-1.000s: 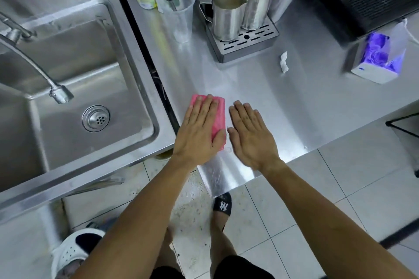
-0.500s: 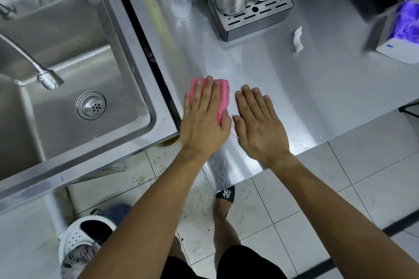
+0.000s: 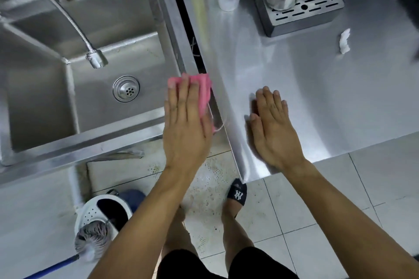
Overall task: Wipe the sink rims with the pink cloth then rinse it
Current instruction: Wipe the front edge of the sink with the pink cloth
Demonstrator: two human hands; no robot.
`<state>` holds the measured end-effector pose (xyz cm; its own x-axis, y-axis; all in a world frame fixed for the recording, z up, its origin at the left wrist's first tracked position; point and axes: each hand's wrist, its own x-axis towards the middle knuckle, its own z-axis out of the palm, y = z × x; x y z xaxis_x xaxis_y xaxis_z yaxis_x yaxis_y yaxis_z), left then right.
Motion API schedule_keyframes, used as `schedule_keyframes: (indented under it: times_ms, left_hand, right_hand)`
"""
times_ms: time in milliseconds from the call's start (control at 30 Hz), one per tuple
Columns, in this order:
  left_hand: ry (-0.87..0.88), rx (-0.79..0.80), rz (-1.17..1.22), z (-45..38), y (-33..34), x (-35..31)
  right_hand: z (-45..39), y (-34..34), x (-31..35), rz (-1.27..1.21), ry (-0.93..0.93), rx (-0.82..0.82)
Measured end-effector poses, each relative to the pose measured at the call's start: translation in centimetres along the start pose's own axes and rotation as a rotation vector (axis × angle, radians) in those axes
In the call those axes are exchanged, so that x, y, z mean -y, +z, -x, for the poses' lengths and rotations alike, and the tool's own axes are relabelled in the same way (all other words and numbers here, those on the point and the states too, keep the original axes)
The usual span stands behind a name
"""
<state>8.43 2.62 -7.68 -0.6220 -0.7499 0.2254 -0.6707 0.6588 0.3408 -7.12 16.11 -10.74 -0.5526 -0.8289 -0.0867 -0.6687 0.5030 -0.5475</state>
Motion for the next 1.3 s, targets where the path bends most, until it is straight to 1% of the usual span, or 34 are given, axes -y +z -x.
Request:
schedule_keyframes:
  times_ms: [67,100,133,233,300,367,433,500,567,633,700,833,933,1033,1100,1167,1233,1300]
  left_hand:
    - [-0.075,0.138,-0.087,1.5,0.4,2.8]
    - [-0.069,0.208,-0.128,1.9,0.8,3.7]
    - [-0.038,0.239,-0.157,2.2,1.3,4.4]
    - [0.029,0.215,-0.164,2.3,2.0,5.6]
    - [0.042,0.206,-0.162,2.5,1.9,6.5]
    - [0.032,0.191,-0.176,2.8,1.6,7.6]
    - [-0.046,0.172,-0.176,2.8,1.3,7.8]
    - [-0.174,0.171,-0.162,2.1,1.8,6.3]
    - [-0.217,0.198,-0.148,0.5,2.9,4.3]
    - [-0.138,0.234,-0.156,-1.0,3.6,3.2]
    - [-0.063,0.248,-0.142,-1.5,3.5,3.7]
    - [-0.019,0.228,-0.134,2.1,1.8,5.7]
    - [-0.085,0.257,-0.154,2.3,1.6,5.6]
    - [-0.254,0.223,-0.165,-1.4,3.5,2.9]
    - [-0.294,0.194,-0.16,-2.4,4.6,1.3]
    - [-0.224,0.177,-0.123,-1.2,4.6,1.5]
    - [-0.031,0.206,-0.12,1.1,3.5,3.5]
    - [0.167,0.265,-0.181,2.2,2.0,6.9]
  right_hand:
    - [0.0,1.4,2.3,0.009,-0.107,0.042]
    - [-0.1,2.2,3.2,0.023,-0.15,0.065]
    - [-0.4,3.0,4.1,0.041,-0.18,0.085]
    - [-1.2,4.9,5.6,0.127,-0.201,0.096]
    - [-1.2,5.6,5.8,0.209,-0.202,0.073]
    - [-1.2,5.9,5.6,0.262,-0.246,0.074]
    - [-1.2,5.9,5.4,0.305,-0.322,0.1]
    - [-1.4,5.6,5.1,0.333,-0.361,0.115]
    - [-2.2,5.0,4.8,0.342,-0.338,0.109]
    - [-3.4,4.4,4.4,0.324,-0.253,0.094]
    - [-4.2,4.0,4.1,0.294,-0.184,0.09]
    - [-4.1,4.2,4.2,0.313,-0.181,0.085]
    - [-4.0,4.0,4.4,0.328,-0.178,0.086]
    - [-4.1,4.1,4.4,0.33,-0.185,0.083]
    - [-4.1,4.1,4.3,0.325,-0.194,0.072]
    - [-4.1,4.2,4.1,0.325,-0.198,0.069]
    - [-4.1,4.3,4.0,0.321,-0.198,0.063]
    - [-4.2,4.3,3.9,0.316,-0.205,0.06]
